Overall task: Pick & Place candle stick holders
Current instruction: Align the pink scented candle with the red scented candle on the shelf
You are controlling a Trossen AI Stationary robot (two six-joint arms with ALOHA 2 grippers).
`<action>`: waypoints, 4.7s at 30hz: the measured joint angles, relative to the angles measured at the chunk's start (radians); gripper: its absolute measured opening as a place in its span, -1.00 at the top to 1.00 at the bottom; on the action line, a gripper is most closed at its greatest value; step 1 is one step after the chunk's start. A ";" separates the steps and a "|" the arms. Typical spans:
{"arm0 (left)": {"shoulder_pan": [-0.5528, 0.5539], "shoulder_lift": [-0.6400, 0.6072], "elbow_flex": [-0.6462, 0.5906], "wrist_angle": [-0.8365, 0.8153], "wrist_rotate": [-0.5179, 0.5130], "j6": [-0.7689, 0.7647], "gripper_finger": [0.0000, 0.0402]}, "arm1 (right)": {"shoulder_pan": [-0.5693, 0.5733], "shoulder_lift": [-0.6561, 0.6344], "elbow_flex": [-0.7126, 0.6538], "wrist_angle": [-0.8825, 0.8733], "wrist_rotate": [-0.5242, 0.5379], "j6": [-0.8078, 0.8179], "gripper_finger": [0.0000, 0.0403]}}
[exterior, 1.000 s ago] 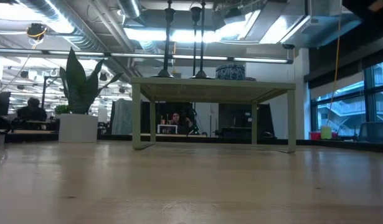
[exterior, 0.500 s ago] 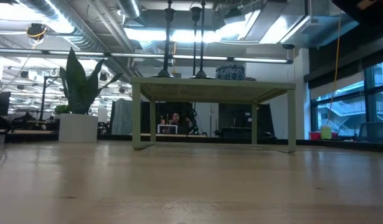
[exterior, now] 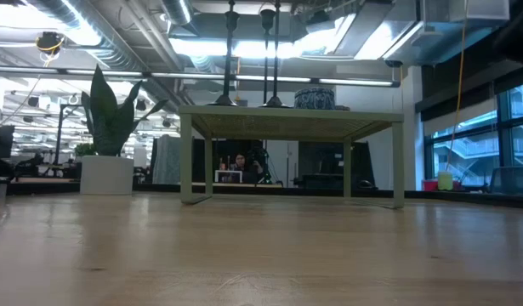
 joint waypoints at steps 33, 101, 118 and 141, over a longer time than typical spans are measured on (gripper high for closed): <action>0.000 0.000 0.000 0.000 0.000 0.000 -0.68 | 0.021 -0.002 -0.024 0.129 0.149 0.127 -0.94; 0.000 0.000 0.000 0.000 0.000 0.000 -0.68 | -0.016 0.196 0.016 0.041 -0.034 -0.156 -0.56; 0.000 0.000 0.000 0.001 0.023 0.016 -0.68 | -0.105 0.196 0.370 -0.519 0.133 -0.340 -0.55; -0.053 -0.264 0.000 0.001 -0.002 0.054 -0.68 | -0.292 0.195 0.646 -1.054 0.250 -0.511 -0.54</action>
